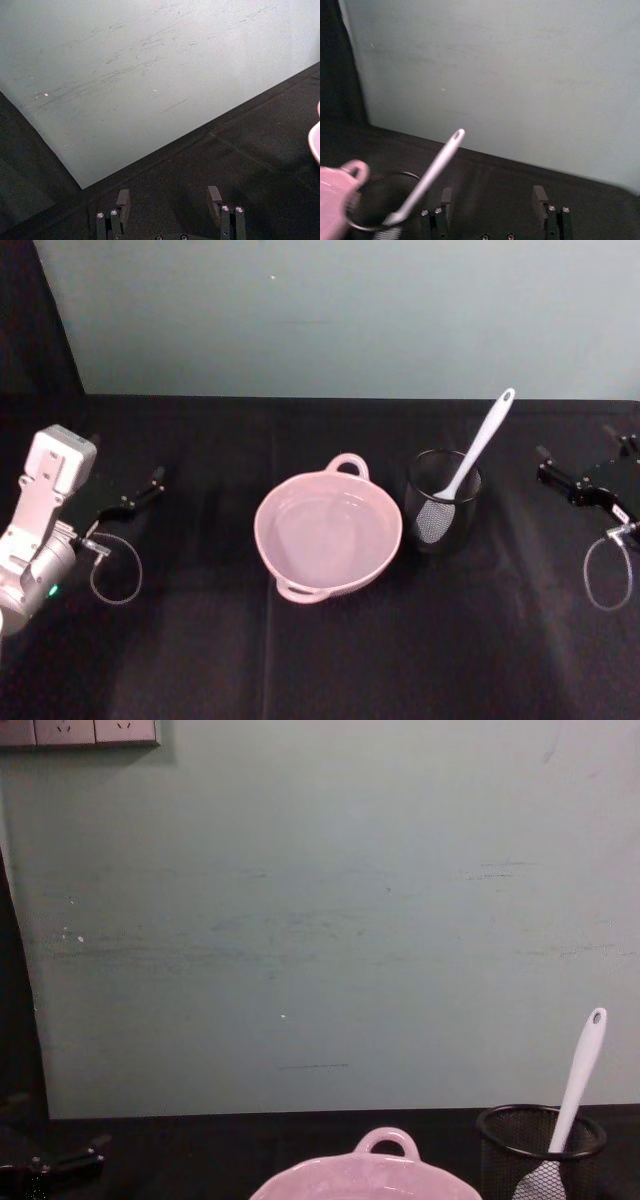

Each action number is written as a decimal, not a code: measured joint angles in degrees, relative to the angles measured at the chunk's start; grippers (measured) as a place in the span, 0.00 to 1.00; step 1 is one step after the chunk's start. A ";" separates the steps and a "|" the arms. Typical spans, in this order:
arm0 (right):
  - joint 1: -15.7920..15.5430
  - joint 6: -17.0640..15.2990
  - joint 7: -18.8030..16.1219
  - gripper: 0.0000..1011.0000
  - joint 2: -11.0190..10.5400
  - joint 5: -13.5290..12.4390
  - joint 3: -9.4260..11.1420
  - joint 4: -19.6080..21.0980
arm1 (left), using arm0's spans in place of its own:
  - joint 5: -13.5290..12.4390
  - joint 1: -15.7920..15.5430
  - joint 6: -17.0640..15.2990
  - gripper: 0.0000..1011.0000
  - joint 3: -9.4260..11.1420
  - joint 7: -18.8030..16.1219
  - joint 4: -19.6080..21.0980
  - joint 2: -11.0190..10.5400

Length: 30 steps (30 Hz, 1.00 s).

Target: Use the one hand to pick up the spoon and stir the clear water in the bowl.

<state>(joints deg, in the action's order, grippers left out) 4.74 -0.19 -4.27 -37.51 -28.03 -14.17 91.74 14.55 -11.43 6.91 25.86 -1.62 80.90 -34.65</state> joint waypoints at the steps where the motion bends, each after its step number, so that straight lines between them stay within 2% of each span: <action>1: -0.16 -0.80 -1.09 0.99 0.16 -1.71 0.62 0.33 | 0.00 0.00 0.00 1.00 0.00 0.00 0.00 0.00; 2: -0.36 -2.38 -3.12 0.99 0.41 -4.91 1.73 0.92 | 0.00 0.00 0.00 1.00 0.00 0.00 0.00 0.00; 6: -0.49 -6.22 -7.28 0.99 1.31 -11.68 4.14 1.93 | 0.00 0.00 0.00 1.00 0.00 0.00 0.00 0.00; 7: -0.41 -8.15 -8.80 0.99 1.93 -14.59 5.12 2.15 | 0.00 0.00 0.00 1.00 0.00 0.00 0.00 0.00; 8: -0.27 -9.16 -9.46 0.99 2.26 -16.07 5.52 2.16 | 0.00 0.00 0.00 1.00 0.00 0.00 0.00 0.00; 9: 0.13 -10.93 -10.41 0.99 2.80 -18.71 5.98 2.05 | 0.00 0.00 0.00 1.00 0.00 0.00 0.00 0.00; 11: 0.74 -12.81 -11.19 0.99 3.30 -21.40 6.25 1.65 | 0.00 0.00 0.00 1.00 0.00 0.00 0.00 0.01; 12: 1.45 -14.71 -11.62 0.99 3.85 -23.77 6.34 1.03 | 0.00 0.00 0.00 1.00 0.00 0.00 0.00 0.00; 13: 1.45 -14.71 -11.62 0.99 3.85 -23.77 6.34 1.03 | 0.00 0.00 0.00 1.00 0.00 0.00 0.00 0.00; 14: 2.34 -16.78 -11.88 0.99 4.38 -26.11 6.33 0.24 | 0.00 0.00 0.00 1.00 0.00 0.00 0.00 0.00; 16: 3.77 -19.57 -11.89 0.99 4.96 -28.70 5.91 -0.87 | 0.00 0.00 0.00 1.00 0.00 0.00 0.00 0.00; 18: 5.13 -21.77 -11.83 0.99 5.29 -30.35 5.26 -2.03 | 0.00 0.00 0.00 1.00 0.00 0.00 0.00 0.00; 22: 7.75 -23.69 -11.83 0.99 5.89 -31.64 3.70 -4.39 | 0.00 0.00 0.00 1.00 0.00 0.00 0.00 0.01; 25: 9.45 -23.70 -12.02 0.99 6.27 -31.62 2.61 -6.04 | 0.00 0.00 0.00 1.00 0.00 0.00 0.00 0.01; 30: 12.84 -21.36 -12.71 0.99 7.00 -29.86 0.23 -9.52 | 0.00 0.00 0.00 1.00 0.00 0.00 0.00 0.00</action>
<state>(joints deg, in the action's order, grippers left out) 17.59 -21.55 -16.98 -30.51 -57.89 -13.94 82.22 14.55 -11.43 6.91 25.86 -1.62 80.90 -34.65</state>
